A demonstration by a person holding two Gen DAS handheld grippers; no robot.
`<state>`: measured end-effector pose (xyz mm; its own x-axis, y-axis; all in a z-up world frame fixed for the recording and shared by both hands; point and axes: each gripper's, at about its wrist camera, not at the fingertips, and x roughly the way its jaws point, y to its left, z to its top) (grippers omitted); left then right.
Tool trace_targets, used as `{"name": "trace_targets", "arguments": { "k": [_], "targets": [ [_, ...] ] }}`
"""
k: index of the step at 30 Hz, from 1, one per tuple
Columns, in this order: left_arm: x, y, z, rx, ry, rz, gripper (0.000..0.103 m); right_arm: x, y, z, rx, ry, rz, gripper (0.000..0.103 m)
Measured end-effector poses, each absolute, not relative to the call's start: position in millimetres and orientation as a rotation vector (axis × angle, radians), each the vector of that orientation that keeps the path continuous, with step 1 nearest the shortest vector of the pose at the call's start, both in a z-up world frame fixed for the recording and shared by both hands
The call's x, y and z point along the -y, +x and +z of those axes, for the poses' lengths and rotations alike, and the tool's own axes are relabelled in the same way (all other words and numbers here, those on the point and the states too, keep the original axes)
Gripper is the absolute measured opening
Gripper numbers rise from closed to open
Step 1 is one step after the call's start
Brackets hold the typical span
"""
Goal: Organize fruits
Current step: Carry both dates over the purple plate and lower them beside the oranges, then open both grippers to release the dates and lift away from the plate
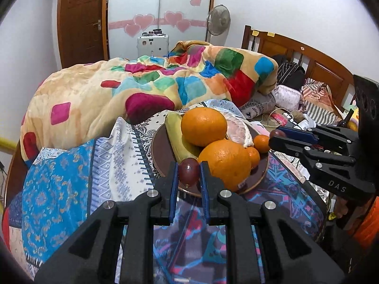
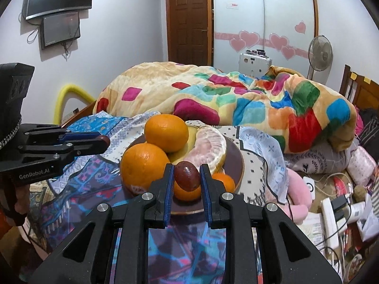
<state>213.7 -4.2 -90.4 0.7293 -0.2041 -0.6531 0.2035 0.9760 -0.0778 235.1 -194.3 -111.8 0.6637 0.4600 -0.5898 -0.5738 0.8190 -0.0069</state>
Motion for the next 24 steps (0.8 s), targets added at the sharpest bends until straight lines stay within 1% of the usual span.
{"name": "trace_targets", "arguments": {
  "k": [17,22,24],
  "targets": [
    [-2,249,-119,-0.813,-0.034,-0.232,0.018,179,259,-135,-0.673,-0.241,0.612,0.02],
    [-1,252,-122,-0.822,-0.041,-0.228,0.03,180,262,-133,-0.677,-0.234,0.616,0.021],
    [-2,252,-122,-0.824,-0.048,-0.226,0.031,180,262,-134,-0.681,-0.236,0.615,0.025]
  ]
}}
